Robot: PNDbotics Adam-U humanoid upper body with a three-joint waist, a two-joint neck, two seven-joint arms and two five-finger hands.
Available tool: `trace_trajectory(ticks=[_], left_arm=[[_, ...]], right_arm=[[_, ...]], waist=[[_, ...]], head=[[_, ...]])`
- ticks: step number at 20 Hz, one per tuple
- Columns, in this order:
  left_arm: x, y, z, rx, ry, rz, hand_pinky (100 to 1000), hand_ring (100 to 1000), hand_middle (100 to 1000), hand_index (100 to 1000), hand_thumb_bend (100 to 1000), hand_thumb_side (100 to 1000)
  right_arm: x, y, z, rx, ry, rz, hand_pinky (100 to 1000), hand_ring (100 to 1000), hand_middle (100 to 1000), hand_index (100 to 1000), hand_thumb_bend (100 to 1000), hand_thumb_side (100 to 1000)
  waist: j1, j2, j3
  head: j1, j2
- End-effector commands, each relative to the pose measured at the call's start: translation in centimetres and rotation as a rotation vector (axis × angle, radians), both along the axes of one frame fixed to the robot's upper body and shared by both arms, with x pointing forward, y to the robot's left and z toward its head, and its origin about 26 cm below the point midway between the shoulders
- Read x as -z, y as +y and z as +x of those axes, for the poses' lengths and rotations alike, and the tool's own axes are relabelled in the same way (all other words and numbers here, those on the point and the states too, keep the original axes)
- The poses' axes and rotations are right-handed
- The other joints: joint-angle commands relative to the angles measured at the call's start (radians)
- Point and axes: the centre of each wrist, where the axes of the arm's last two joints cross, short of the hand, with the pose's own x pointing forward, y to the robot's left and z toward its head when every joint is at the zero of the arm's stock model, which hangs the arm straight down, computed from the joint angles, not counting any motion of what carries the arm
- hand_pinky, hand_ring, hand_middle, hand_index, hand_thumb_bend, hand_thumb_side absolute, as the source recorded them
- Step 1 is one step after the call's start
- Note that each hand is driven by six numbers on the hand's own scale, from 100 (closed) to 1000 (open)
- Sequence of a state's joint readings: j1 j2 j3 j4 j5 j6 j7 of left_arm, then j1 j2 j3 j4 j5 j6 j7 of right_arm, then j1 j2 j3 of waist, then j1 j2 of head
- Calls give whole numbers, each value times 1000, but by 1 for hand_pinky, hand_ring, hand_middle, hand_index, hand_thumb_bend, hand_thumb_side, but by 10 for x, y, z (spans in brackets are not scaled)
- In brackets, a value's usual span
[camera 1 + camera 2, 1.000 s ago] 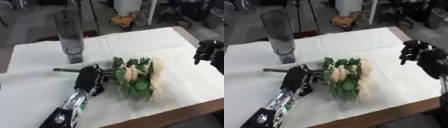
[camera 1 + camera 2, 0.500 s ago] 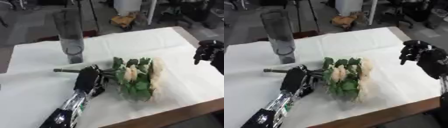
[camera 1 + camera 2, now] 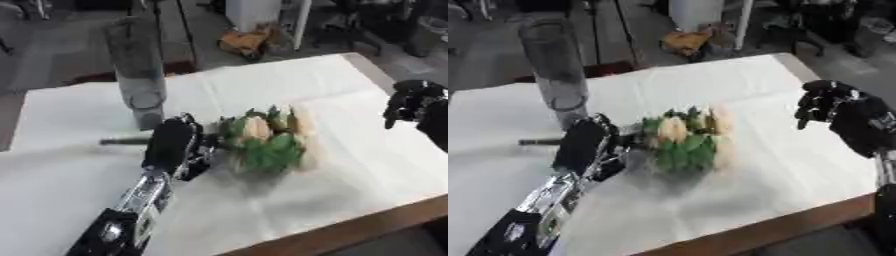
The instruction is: Arrange flowers into the vase.
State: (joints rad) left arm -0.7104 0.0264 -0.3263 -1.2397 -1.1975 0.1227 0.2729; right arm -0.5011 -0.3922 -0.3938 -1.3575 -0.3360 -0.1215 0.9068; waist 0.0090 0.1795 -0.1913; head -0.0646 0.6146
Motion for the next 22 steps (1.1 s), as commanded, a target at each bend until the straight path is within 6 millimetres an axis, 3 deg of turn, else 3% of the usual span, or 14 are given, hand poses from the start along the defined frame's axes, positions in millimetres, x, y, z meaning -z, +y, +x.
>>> trace_trajectory(ticks=[1,4,5,6,8,9,10,11,12,13,16,21,22], left_arm=[[-23,5,-2,-3,-49,-59,100,100,100,100,100,238],[-31,6,-5,4,-57,-89,100,100,100,100,100,238],[-32,7,-6,4,-56,-92,100,100,100,100,100,264],[-30,9,-5,-8,-45,-86,100,100,100,100,100,380],[-31,10,-5,-26,-27,-69,100,100,100,100,100,380],[-31,10,-5,-31,-21,-61,303,274,165,370,100,186],[-24,13,-5,-33,-1,-29,303,274,165,370,100,186],[-17,16,-5,-30,17,13,561,491,452,608,100,113],[-14,19,-5,-20,23,59,561,491,452,608,100,113],[-13,22,-6,-9,26,96,663,592,543,694,100,100],[-18,34,-7,4,27,159,663,592,543,694,100,100],[-32,36,-11,8,52,185,663,592,543,694,100,100],[-28,39,-12,12,76,201,734,676,619,766,100,100]], right_arm=[[-15,-5,-2,11,-35,-29,507,600,600,803,831,694],[-15,-5,-2,12,-34,-29,507,600,600,803,831,694],[-15,-5,-2,12,-35,-29,507,600,600,803,831,694],[-15,-5,-2,12,-35,-29,507,600,600,803,831,694],[-14,-5,-2,12,-35,-29,507,600,600,803,831,694],[-14,-5,-2,12,-35,-29,507,600,599,803,830,695],[-14,-6,-2,14,-35,-31,507,600,599,803,830,695],[-14,-6,-2,14,-34,-31,508,601,600,803,831,694],[-14,-6,-2,14,-32,-31,508,601,600,803,831,694],[-14,-6,-3,16,-31,-31,508,601,599,803,831,693],[-13,-7,-3,17,-28,-31,508,601,599,803,831,693],[-13,-7,-3,17,-27,-31,508,601,599,803,831,693],[-13,-7,-4,18,-23,-31,508,601,599,803,832,690]], waist=[[-15,-6,-1],[-14,-7,-1],[-15,-6,-1],[-16,-6,0],[-16,-6,0],[-16,-6,0],[-14,-6,-2],[-13,-7,-3],[-12,-8,-1],[-12,-10,1],[-11,-12,4],[-11,-13,4],[-7,-17,13]], head=[[-5,-5],[-6,-5],[-6,-5],[-8,-5],[-9,-5],[-9,-6],[-8,-7],[-10,-6],[-13,-5],[-16,-5],[-20,-4],[-21,-4],[-28,-10]])
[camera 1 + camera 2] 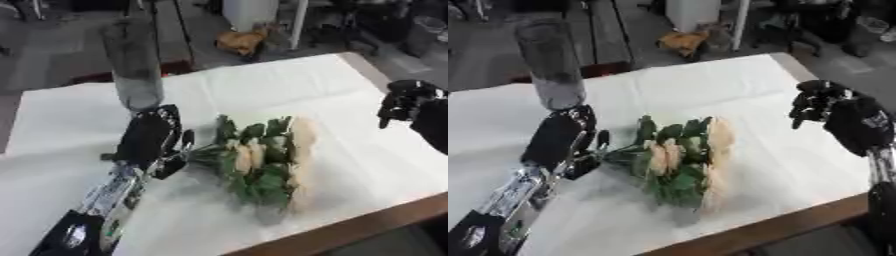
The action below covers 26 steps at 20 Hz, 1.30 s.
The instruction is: Arrange flowers into the vase.
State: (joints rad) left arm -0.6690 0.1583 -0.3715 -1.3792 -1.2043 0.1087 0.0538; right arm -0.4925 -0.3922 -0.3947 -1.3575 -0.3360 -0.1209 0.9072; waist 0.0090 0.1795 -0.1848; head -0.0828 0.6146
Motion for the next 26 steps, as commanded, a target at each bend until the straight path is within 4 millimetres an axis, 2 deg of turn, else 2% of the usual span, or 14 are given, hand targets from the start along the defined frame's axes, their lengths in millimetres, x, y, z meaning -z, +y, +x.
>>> trace_trajectory(ticks=[1,5,9,10,22,23,24,26], left_arm=[[-4,11,-2,6,24,46,732,673,616,766,100,100],[8,21,-2,18,130,78,731,672,616,772,100,100],[19,22,0,26,228,127,738,680,623,779,151,105],[19,21,1,26,244,134,736,677,621,779,207,138],[-8,10,-2,2,325,143,725,654,598,768,231,147],[-9,9,-2,-3,320,139,724,653,597,767,244,154],[-9,5,-2,-5,313,137,732,661,604,776,385,216],[-6,-7,1,-6,308,134,735,663,605,776,402,222]], right_arm=[[-15,-7,-3,17,-28,-32,508,601,599,803,832,690],[-15,-7,-4,18,-23,-29,508,601,599,803,832,691],[-15,-8,-5,20,-24,-28,508,601,599,803,831,692],[-15,-8,-5,20,-25,-28,508,601,599,803,832,692],[-15,-6,-3,17,-28,-29,508,601,599,803,831,693],[-15,-6,-3,16,-29,-29,508,601,599,803,831,694],[-16,-6,-3,16,-31,-29,507,600,598,803,831,696],[-16,-6,-2,14,-34,-30,507,600,598,803,831,696]], waist=[[-6,-21,14],[-9,-23,13],[-10,-21,11],[-10,-20,11],[-12,-15,12],[-13,-14,11],[-13,-11,6],[-13,-7,-2]], head=[[-15,-11],[-17,-11],[-19,-10],[-19,-10],[-21,-11],[-21,-11],[-19,-11],[-18,-11]])
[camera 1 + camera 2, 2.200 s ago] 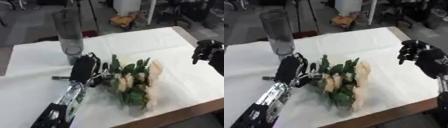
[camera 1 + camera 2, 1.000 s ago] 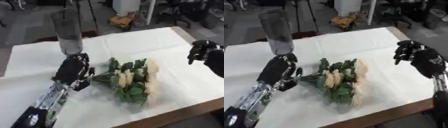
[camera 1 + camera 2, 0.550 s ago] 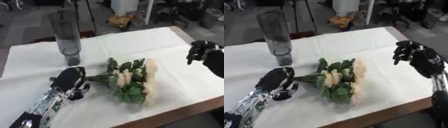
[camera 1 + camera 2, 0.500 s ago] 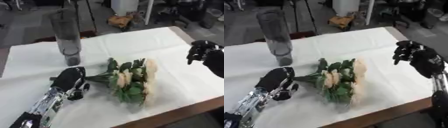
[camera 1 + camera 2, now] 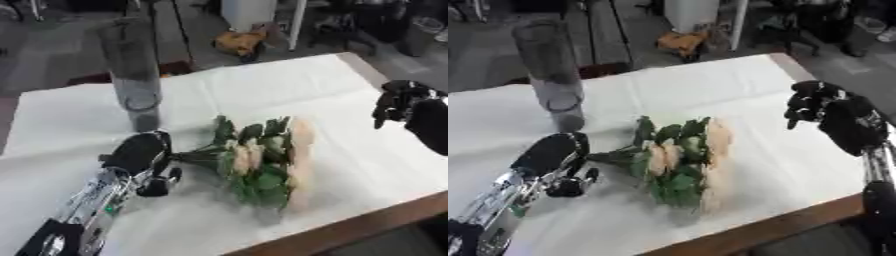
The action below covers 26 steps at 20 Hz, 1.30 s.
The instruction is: Arrange flowers into the vase.
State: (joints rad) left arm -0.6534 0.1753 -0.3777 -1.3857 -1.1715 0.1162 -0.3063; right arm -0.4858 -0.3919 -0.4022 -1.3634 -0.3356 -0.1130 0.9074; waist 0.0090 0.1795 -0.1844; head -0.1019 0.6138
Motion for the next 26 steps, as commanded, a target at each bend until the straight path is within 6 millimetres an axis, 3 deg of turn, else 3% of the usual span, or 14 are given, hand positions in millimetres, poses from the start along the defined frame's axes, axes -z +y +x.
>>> trace_trajectory(ticks=[1,11,26], left_arm=[[-6,-17,5,2,-39,-7,735,663,605,776,402,222],[16,-25,15,-30,-87,17,739,663,601,772,394,208],[20,-29,22,-79,-161,-6,729,645,583,757,350,173]], right_arm=[[-17,-4,0,8,-41,-35,507,600,598,803,831,696],[-17,-5,1,11,-45,-39,507,599,598,803,830,698],[-17,-2,3,5,-50,-41,507,599,598,803,829,700]], waist=[[-12,-6,-4],[-10,1,-10],[-10,7,-24]], head=[[1,-10],[0,-10],[2,-11]])
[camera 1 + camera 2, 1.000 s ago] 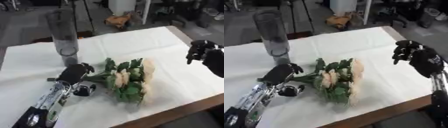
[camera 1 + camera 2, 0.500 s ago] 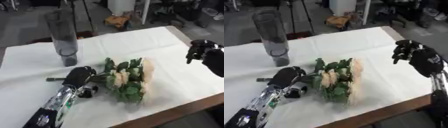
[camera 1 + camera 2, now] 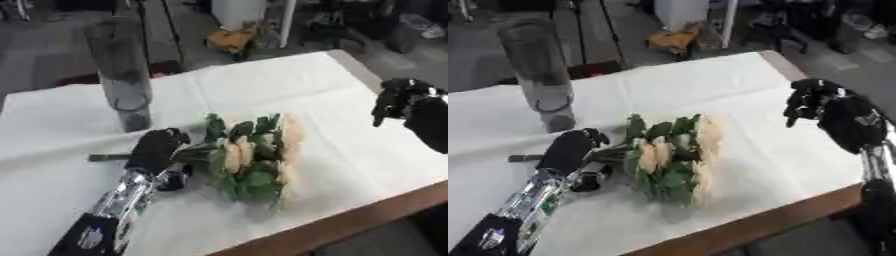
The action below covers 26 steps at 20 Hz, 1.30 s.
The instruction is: Arrange flowers into the vase.
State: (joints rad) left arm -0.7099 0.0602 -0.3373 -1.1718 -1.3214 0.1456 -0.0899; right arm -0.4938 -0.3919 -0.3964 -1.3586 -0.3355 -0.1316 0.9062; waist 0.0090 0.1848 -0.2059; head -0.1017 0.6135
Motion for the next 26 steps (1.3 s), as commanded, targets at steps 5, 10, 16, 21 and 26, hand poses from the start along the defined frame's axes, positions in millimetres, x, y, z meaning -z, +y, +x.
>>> trace_trajectory(ticks=[5,10,16,21,26], left_arm=[[-11,-1,8,-25,-34,16,716,631,569,751,329,158],[-17,2,12,-82,-103,28,639,541,465,662,244,100],[-14,5,16,-125,-160,25,623,524,447,634,229,100],[-12,6,17,-126,-164,23,623,524,447,634,229,100],[-12,6,17,-127,-164,23,621,522,445,631,227,100]], right_arm=[[-15,-3,1,6,-31,-35,507,599,598,803,829,700],[-15,-3,1,5,-30,-35,507,599,598,803,829,701],[-15,-3,1,5,-30,-35,507,599,598,803,829,702],[-15,-3,1,5,-30,-35,507,599,598,803,829,702],[-15,-3,1,5,-30,-35,507,599,598,803,829,702]], waist=[[-8,3,-10],[-7,4,-14],[-7,5,-15],[-7,5,-15],[-7,5,-15]], head=[[1,-12],[0,-12],[-1,-12],[-1,-12],[-1,-11]])
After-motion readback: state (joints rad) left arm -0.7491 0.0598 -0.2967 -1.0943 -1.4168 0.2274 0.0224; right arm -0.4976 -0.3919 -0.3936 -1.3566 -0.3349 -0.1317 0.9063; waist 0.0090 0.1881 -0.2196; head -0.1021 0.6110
